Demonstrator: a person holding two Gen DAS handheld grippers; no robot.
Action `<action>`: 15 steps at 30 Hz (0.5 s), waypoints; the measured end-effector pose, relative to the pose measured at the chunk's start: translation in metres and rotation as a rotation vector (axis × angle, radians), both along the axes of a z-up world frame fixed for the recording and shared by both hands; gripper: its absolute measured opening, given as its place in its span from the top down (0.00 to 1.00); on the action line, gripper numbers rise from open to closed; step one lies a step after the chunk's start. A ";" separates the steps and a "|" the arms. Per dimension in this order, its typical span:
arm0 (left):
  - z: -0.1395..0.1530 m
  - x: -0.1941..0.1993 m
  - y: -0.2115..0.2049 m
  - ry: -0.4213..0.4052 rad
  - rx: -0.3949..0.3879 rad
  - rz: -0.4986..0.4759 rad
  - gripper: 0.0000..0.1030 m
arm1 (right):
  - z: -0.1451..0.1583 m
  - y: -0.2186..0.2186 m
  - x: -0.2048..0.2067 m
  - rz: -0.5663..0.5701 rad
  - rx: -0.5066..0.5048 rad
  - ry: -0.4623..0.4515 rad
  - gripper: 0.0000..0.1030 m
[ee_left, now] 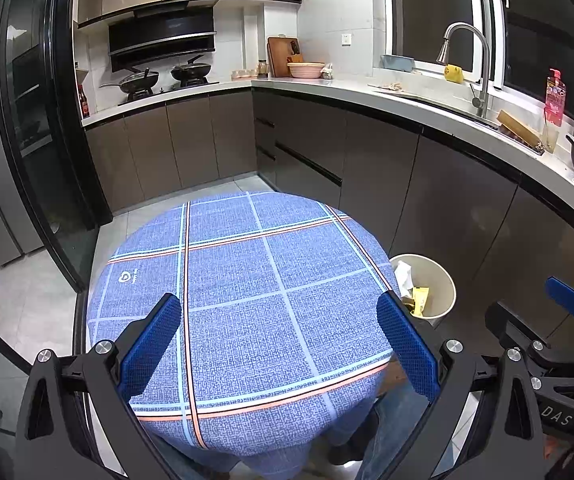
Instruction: Collect trash
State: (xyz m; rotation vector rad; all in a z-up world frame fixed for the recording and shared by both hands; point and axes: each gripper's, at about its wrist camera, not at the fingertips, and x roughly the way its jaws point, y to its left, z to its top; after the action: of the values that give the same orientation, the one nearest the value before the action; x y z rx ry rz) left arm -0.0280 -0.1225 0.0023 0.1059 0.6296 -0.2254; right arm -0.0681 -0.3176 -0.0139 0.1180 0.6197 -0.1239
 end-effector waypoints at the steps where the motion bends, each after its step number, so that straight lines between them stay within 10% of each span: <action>1: 0.000 0.000 0.000 0.001 -0.001 0.000 0.08 | 0.000 0.000 0.000 0.000 -0.001 -0.001 0.03; 15: 0.001 0.000 -0.001 0.003 -0.009 0.000 0.08 | 0.001 -0.002 0.001 0.002 -0.001 0.001 0.03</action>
State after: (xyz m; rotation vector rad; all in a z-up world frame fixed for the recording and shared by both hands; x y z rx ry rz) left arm -0.0281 -0.1236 0.0030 0.0970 0.6316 -0.2284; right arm -0.0674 -0.3191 -0.0127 0.1158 0.6212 -0.1221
